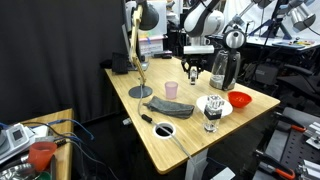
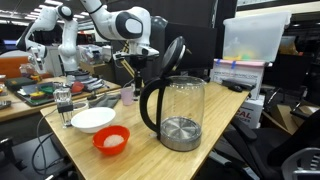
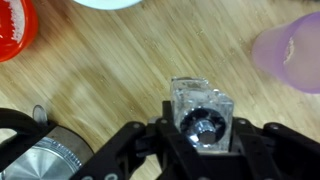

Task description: Move the small glass object from the right side of the table to the bottom left corner

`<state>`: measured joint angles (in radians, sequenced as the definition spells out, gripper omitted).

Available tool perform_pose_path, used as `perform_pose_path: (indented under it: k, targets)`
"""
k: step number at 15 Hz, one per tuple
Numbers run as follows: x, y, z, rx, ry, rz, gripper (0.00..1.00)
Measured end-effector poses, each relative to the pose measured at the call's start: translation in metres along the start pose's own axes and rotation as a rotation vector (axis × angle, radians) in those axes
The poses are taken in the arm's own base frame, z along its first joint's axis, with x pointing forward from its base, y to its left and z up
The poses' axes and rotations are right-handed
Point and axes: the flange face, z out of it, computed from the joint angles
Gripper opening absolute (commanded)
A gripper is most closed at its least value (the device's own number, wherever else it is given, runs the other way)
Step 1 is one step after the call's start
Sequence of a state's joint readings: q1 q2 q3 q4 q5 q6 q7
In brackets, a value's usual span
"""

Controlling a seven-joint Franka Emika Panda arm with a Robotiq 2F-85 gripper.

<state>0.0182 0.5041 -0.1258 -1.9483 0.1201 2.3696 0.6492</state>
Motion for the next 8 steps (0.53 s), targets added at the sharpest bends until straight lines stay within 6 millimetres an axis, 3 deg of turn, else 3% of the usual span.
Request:
perform_pose_path:
  k: [8]
  targets:
    - [-0.106,-0.053,-0.063,0.056,0.054,-0.397,0.18]
